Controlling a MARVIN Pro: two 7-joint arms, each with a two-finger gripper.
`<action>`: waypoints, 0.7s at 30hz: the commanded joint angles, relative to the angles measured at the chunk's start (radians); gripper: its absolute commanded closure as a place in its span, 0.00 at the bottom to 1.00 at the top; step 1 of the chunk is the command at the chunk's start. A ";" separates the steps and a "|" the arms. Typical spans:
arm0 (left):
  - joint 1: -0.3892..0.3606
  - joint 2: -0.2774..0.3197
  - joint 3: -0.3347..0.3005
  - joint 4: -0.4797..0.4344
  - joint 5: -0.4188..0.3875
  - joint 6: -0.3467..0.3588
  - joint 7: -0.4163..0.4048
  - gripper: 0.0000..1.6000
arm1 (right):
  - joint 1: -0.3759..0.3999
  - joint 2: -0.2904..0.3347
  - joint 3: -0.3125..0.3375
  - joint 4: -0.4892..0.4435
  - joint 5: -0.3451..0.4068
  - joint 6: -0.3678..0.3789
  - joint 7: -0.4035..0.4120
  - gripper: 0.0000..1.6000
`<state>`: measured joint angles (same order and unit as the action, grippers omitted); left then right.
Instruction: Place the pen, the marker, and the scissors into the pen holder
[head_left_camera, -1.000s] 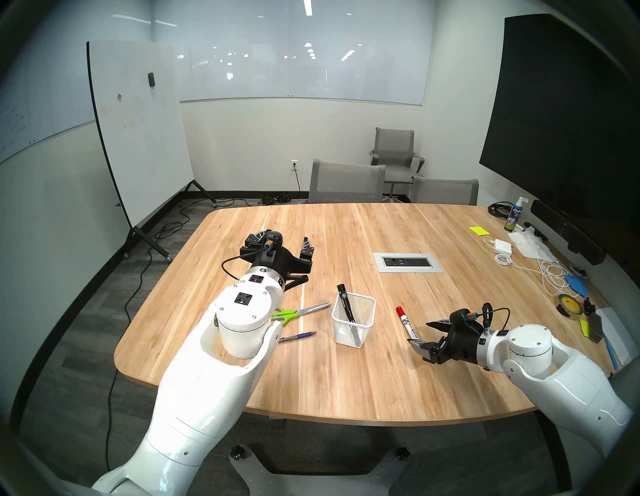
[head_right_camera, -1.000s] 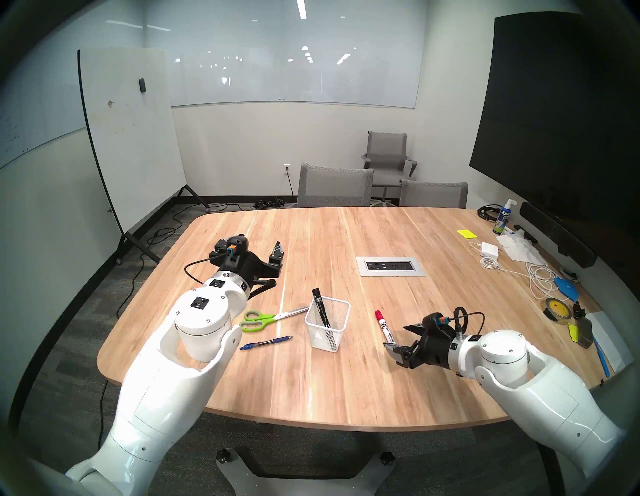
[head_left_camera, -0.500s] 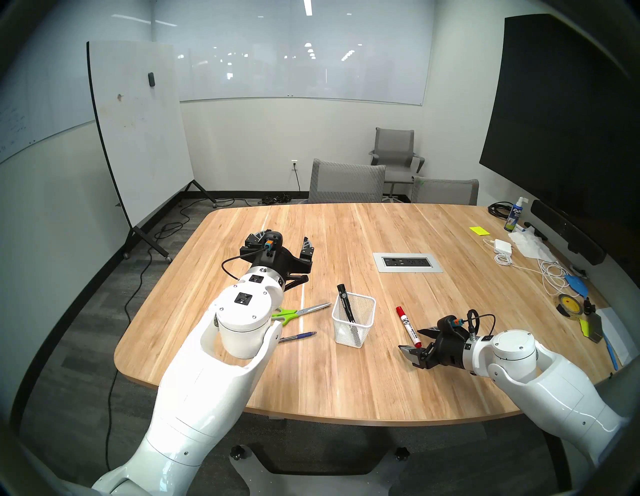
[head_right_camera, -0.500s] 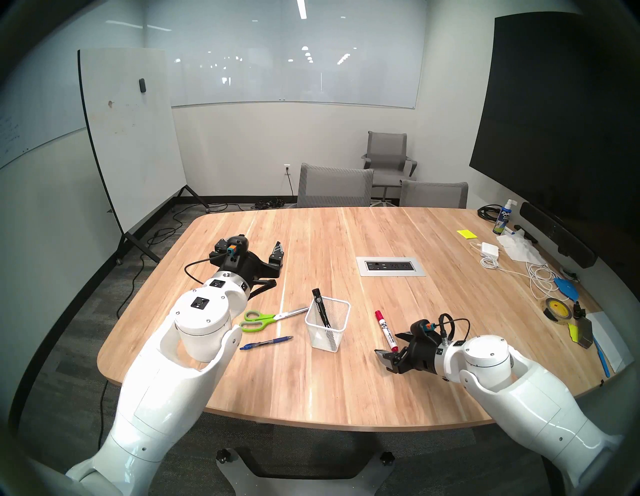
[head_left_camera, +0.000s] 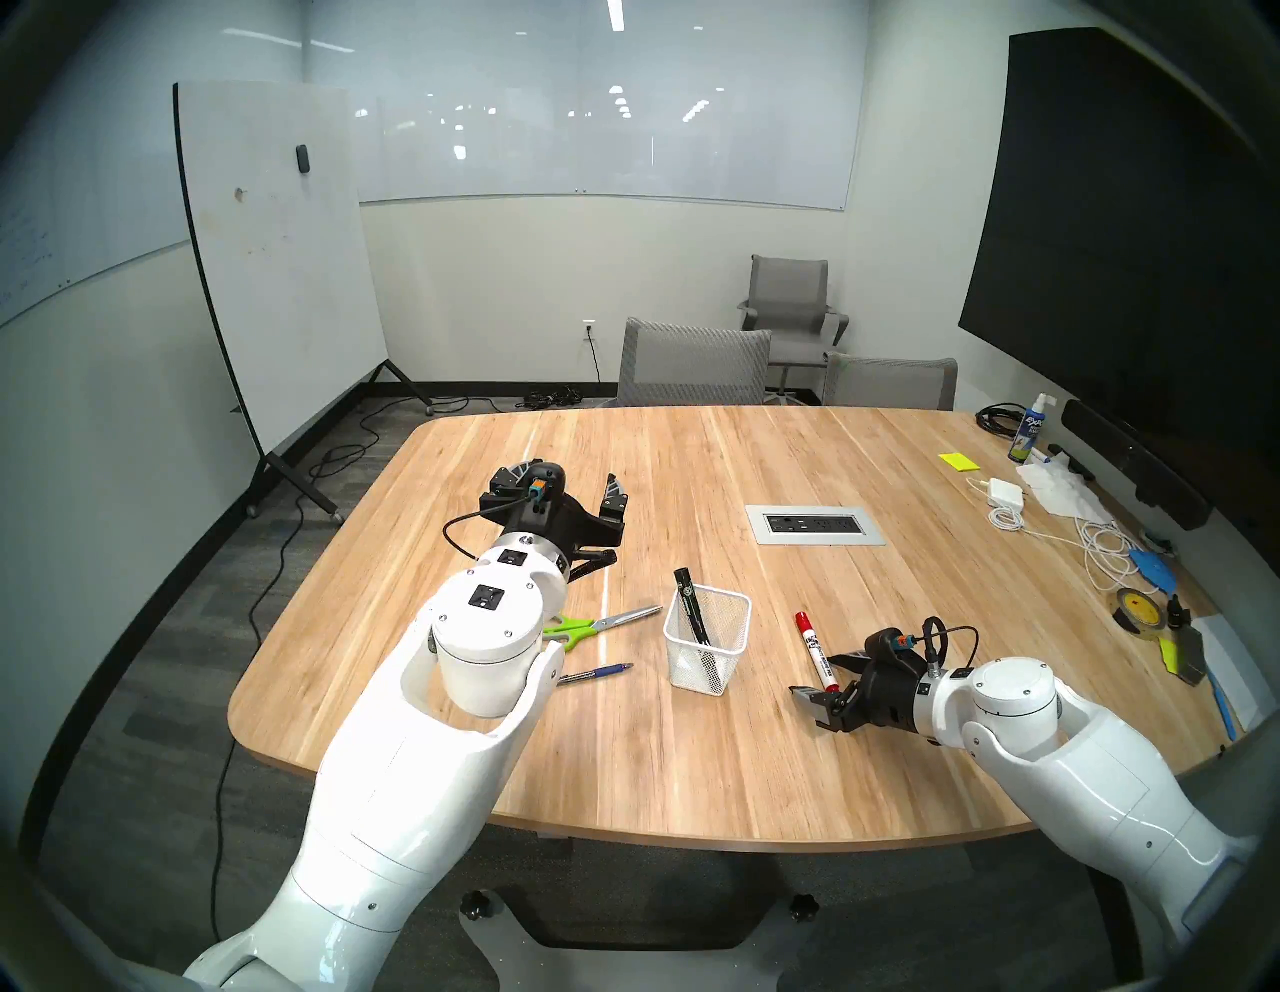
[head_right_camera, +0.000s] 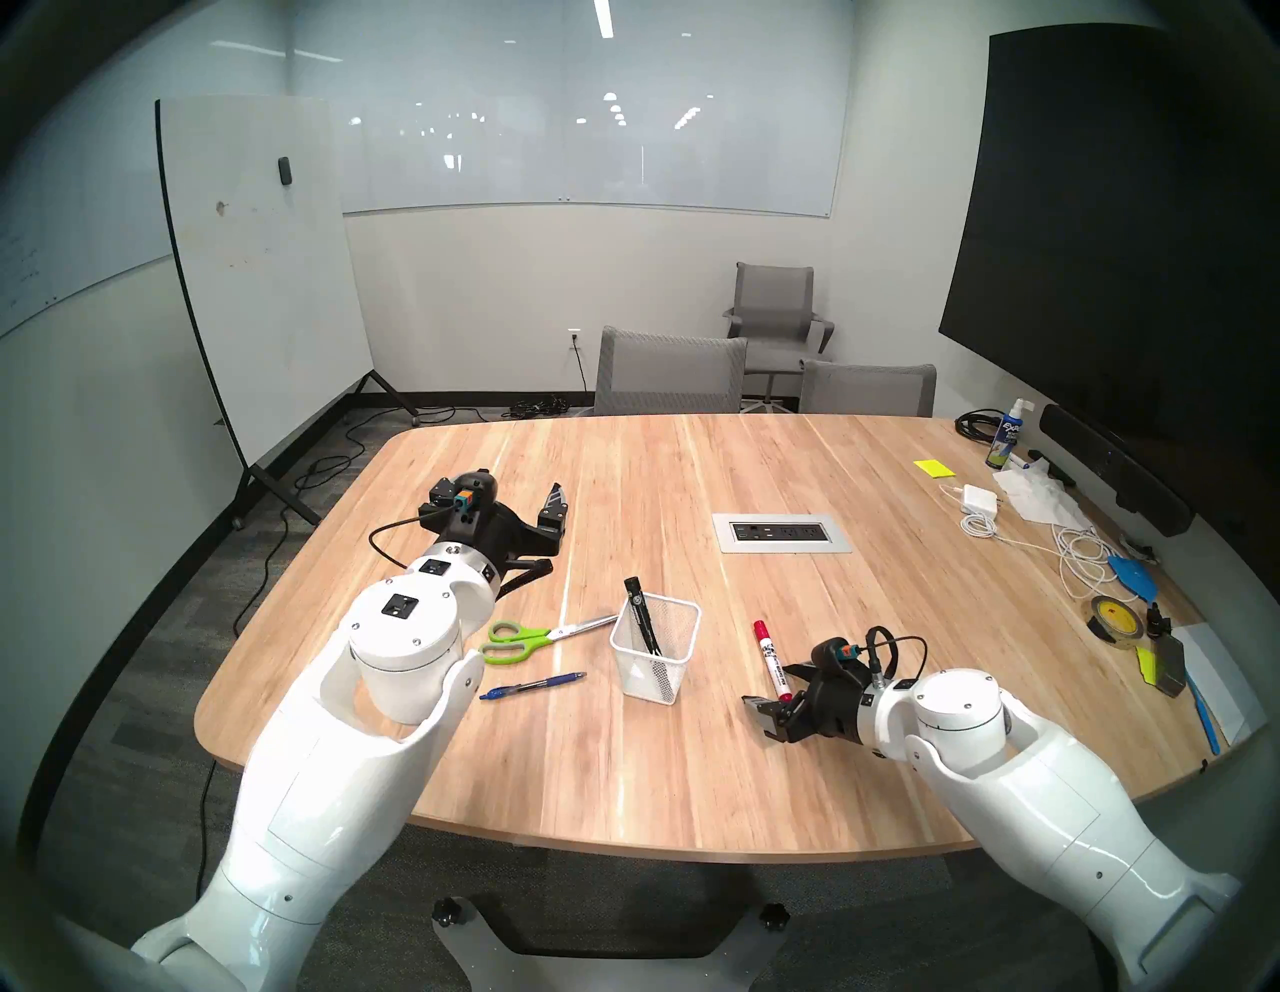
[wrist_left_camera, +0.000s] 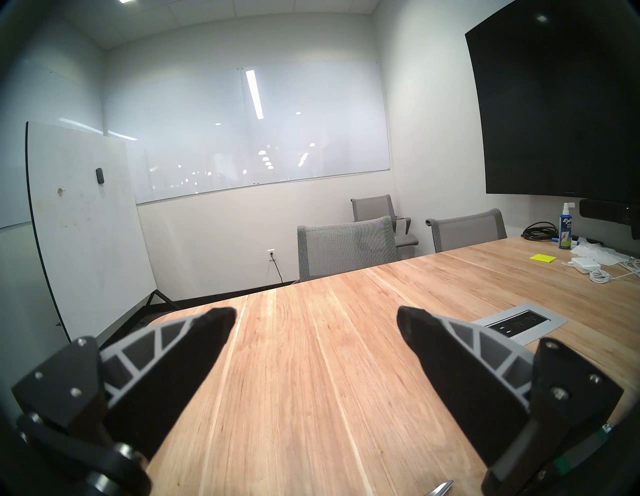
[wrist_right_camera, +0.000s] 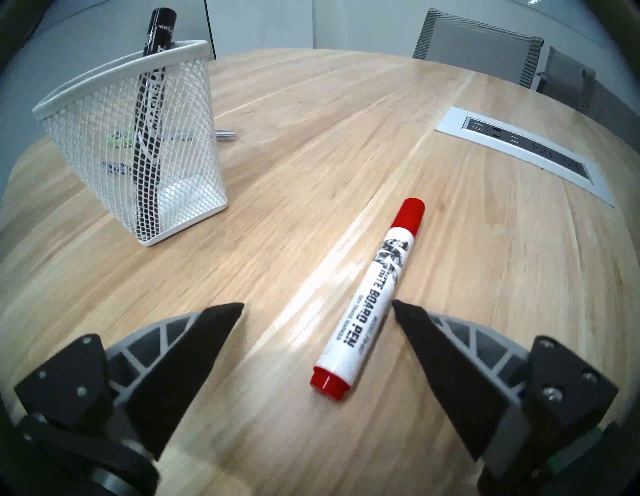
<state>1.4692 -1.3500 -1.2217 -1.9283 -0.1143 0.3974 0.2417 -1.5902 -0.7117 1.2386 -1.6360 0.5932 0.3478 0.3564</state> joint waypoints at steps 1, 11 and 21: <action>-0.010 -0.002 -0.003 -0.019 0.001 -0.007 0.001 0.00 | 0.035 -0.012 0.008 0.001 -0.001 -0.011 0.006 0.00; -0.010 -0.002 -0.003 -0.020 0.001 -0.007 0.001 0.00 | 0.035 -0.015 0.022 0.015 -0.007 -0.010 0.016 0.00; -0.010 -0.002 -0.003 -0.020 0.001 -0.007 0.001 0.00 | 0.055 -0.031 0.020 0.055 -0.018 -0.016 0.021 0.00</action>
<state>1.4692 -1.3500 -1.2217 -1.9283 -0.1143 0.3974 0.2417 -1.5653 -0.7346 1.2523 -1.5904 0.5811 0.3411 0.3819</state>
